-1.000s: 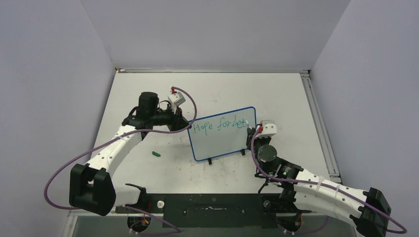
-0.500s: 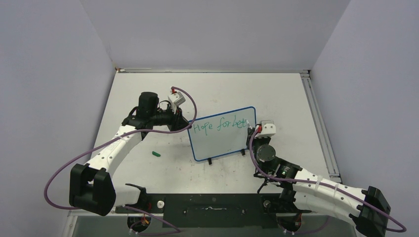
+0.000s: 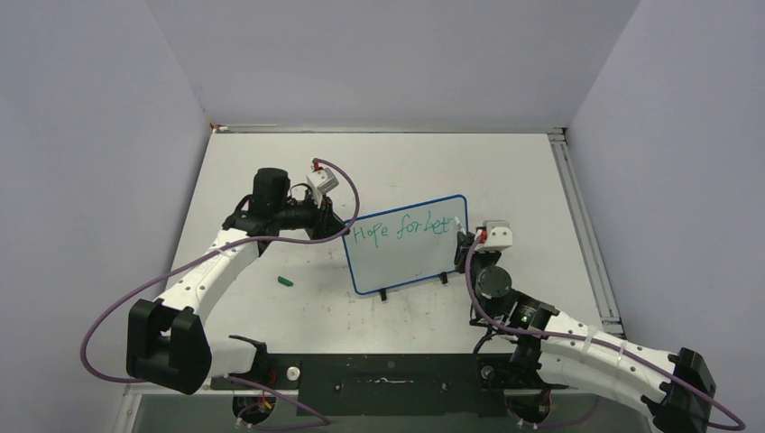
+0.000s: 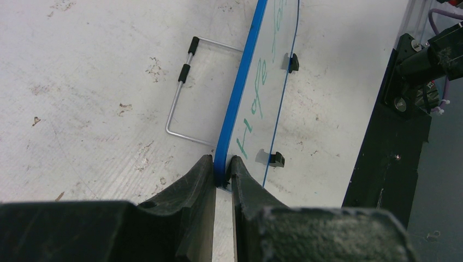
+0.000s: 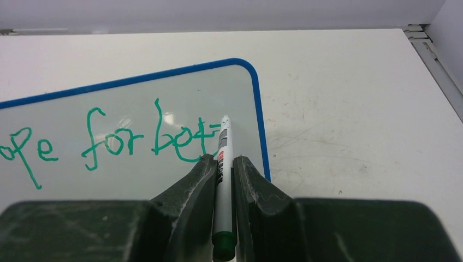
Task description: Write a sentence on the whiteboard
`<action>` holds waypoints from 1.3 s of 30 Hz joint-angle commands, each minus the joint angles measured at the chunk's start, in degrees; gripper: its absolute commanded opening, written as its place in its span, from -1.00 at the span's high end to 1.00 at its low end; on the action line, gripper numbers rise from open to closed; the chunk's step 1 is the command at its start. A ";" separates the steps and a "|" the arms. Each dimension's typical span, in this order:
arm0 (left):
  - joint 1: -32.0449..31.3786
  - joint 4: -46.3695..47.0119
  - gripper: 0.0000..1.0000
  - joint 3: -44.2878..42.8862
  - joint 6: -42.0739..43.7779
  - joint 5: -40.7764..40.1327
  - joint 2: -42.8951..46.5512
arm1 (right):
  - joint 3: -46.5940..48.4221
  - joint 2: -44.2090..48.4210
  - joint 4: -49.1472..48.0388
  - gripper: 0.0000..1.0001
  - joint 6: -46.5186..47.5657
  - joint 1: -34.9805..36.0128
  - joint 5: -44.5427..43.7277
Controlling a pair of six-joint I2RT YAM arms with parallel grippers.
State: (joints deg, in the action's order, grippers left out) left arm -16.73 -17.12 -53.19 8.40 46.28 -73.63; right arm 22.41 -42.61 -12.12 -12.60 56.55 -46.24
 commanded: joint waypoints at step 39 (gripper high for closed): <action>-0.14 -3.03 1.00 -0.66 2.15 -2.33 -0.69 | -0.14 -1.49 5.10 0.89 -6.39 -0.79 0.98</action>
State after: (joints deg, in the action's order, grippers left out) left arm -16.73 -17.10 -53.19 8.40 46.33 -73.63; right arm 22.33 -44.56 -10.46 -15.64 55.90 -44.31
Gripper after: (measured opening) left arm 0.120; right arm 0.152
